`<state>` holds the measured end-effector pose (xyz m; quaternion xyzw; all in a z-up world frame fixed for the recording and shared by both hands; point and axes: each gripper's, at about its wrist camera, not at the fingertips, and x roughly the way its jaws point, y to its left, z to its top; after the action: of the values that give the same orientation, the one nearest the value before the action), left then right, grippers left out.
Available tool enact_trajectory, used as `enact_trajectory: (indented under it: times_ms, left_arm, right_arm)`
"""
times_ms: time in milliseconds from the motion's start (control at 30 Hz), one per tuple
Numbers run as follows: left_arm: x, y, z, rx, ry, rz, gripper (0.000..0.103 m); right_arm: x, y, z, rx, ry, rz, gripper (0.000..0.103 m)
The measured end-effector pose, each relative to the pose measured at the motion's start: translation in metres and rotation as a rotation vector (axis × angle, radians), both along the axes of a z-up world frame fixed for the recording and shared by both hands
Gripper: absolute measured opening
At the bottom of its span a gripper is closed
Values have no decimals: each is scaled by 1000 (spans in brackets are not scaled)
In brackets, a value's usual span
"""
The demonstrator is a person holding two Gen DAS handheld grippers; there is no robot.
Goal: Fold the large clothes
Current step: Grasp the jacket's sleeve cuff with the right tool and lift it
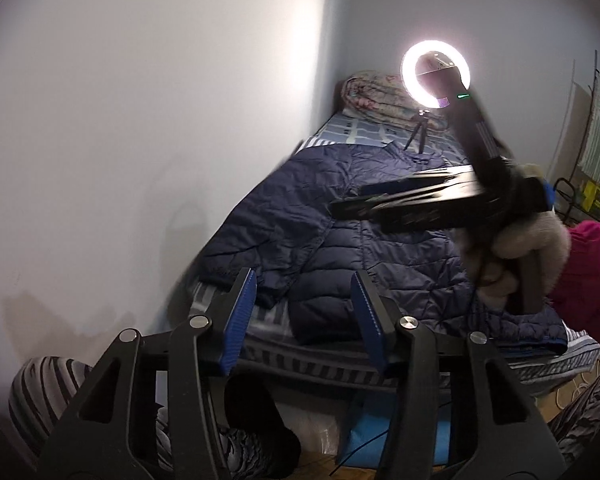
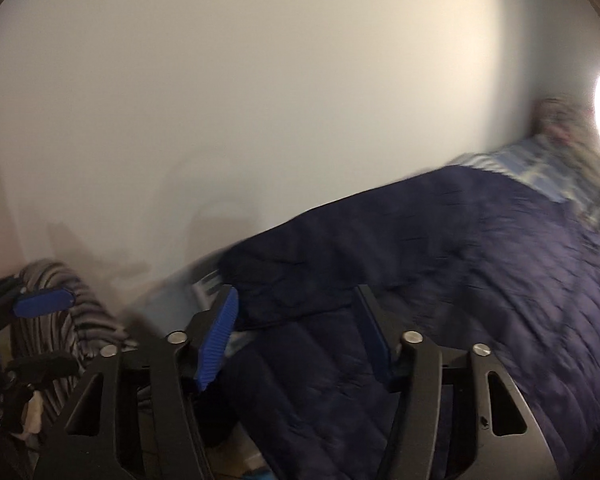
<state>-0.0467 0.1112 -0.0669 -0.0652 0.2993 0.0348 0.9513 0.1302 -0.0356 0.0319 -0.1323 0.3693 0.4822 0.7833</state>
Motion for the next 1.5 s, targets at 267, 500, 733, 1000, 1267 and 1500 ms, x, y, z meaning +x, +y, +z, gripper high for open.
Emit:
enact_trajectory:
  times_ms: [267,500,733,1000,1267,1500]
  left_arm:
    - [-4,19,-13,-20,41,61,51]
    - [-8,28,-23,-29,72,87,51]
    - [-5,36,-31,-40,87,107,51]
    - [-4,38,-32,-45,86,107,51]
    - [-4,28,-24,-3,62,97,51]
    - [0,20,-11,40,28,87,51]
  right_arm:
    - [-1,88,-65,-126,79,180,49]
    - [-2,133,-112,-239,87,214,49]
    - [-10,162,-144,-316,68,227,49]
    - [-33,199,-167,-356,22,220,34]
    - [-7,182,-144,-176,205,120,6]
    - [34,135,-105,76,349,-18,5]
